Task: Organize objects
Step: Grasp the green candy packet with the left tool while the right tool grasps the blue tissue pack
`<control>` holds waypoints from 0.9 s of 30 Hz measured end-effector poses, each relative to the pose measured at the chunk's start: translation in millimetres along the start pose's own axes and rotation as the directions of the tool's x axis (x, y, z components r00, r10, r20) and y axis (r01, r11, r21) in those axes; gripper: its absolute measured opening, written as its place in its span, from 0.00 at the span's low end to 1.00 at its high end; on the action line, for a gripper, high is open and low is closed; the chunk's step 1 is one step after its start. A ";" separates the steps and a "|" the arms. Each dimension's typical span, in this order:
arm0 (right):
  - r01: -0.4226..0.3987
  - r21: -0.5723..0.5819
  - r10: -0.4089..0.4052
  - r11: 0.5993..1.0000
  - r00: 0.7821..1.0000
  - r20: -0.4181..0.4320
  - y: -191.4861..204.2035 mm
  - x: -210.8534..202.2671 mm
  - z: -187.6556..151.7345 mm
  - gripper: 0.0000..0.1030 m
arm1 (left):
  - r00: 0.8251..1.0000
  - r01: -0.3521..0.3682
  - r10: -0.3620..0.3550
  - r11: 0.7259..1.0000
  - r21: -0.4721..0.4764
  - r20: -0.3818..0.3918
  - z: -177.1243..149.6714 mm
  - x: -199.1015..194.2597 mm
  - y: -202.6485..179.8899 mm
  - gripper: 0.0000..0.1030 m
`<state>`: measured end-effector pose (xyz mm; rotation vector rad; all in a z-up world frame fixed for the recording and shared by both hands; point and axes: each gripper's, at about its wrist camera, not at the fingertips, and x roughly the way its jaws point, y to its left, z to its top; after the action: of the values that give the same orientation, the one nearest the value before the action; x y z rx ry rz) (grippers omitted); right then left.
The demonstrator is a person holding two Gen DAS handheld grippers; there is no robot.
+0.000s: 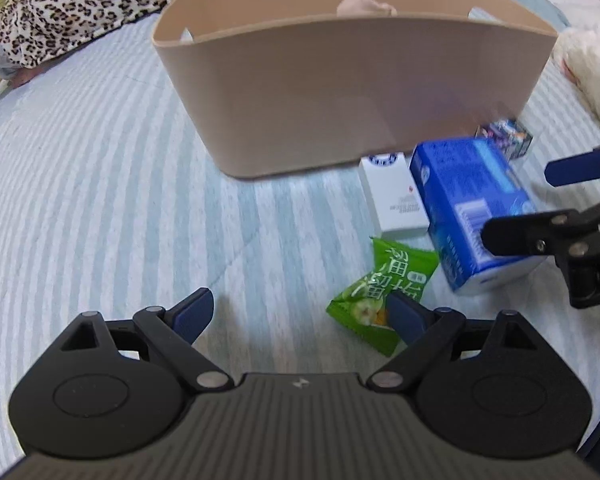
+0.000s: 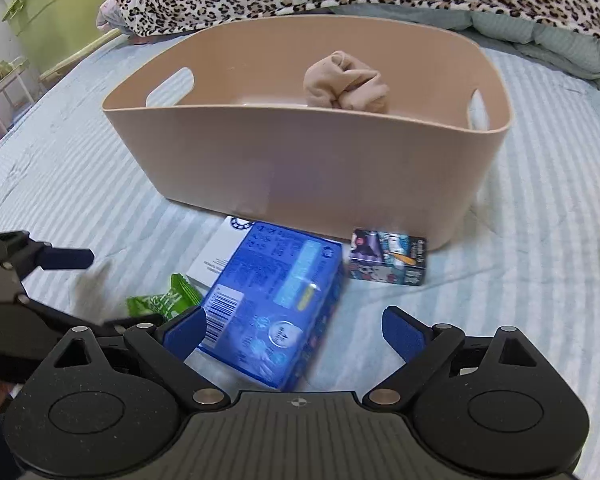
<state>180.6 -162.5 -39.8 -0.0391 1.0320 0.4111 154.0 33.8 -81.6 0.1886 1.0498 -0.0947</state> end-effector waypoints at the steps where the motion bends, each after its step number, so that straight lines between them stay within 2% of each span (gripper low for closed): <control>1: -0.008 0.003 0.008 1.000 1.000 -0.003 0.7 2.5 0.0 0.93 | 1.000 0.007 -0.007 1.000 -0.005 -0.003 0.0 2.1 1.3 0.91; 5: -0.015 -0.003 0.015 1.000 1.000 -0.017 7.0 12.1 -0.2 0.96 | 1.000 0.024 -0.024 0.999 -0.021 0.009 -0.7 5.6 3.3 0.92; 7: 0.001 -0.013 -0.001 1.000 1.000 -0.017 8.6 15.8 -1.9 0.98 | 1.000 0.019 -0.019 1.000 -0.006 0.020 -0.7 6.3 0.8 0.95; 15: 0.089 -0.002 -0.089 0.996 0.996 -0.021 -6.6 9.4 -2.3 0.97 | 0.998 0.057 -0.058 0.998 0.021 0.037 0.6 12.0 -12.3 0.95; 17: 0.072 0.034 -0.071 0.997 0.997 -0.041 -15.4 8.1 -1.4 0.96 | 0.997 0.060 -0.062 0.998 0.031 0.047 1.9 11.9 -15.4 0.95; 19: 0.018 0.112 -0.012 0.993 0.998 -0.061 -24.1 8.3 2.3 0.92 | 0.997 0.052 -0.054 0.998 0.041 0.048 3.7 11.6 -15.9 0.95; 21: -0.021 0.149 0.030 0.989 0.998 -0.061 -25.6 9.9 5.7 0.92 | 0.998 0.046 -0.048 0.998 0.042 0.046 2.9 9.5 -14.9 0.95; 27: -0.036 0.087 0.043 0.996 0.996 -0.077 -1.5 27.3 7.1 0.93 | 0.998 0.048 -0.049 0.998 0.037 0.047 -0.1 11.3 -6.0 0.95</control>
<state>199.1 -153.7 -59.3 0.0423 1.1282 0.4032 158.5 28.1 -92.1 0.1925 1.0053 -0.1612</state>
